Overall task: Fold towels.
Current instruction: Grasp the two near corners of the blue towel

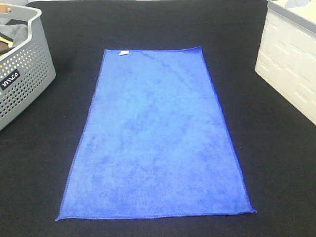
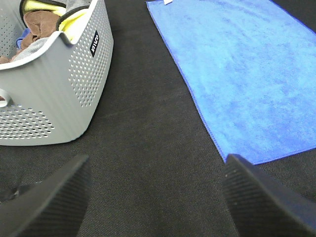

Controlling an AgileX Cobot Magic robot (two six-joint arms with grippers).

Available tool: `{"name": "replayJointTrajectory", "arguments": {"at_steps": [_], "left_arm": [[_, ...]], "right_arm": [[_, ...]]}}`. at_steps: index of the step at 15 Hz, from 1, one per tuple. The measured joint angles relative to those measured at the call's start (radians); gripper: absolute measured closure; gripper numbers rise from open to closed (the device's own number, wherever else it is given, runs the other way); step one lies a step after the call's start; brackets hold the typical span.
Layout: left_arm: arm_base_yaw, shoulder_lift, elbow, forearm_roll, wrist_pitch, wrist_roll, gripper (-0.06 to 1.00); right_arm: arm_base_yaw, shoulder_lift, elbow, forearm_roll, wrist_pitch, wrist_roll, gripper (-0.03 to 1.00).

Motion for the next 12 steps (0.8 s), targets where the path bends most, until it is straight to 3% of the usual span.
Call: {"name": "replayJointTrajectory", "arguments": {"at_steps": [12], "left_arm": [[0.0, 0.0, 0.0, 0.0, 0.0, 0.0, 0.23]], "right_arm": [[0.0, 0.0, 0.0, 0.0, 0.0, 0.0, 0.21]]}}
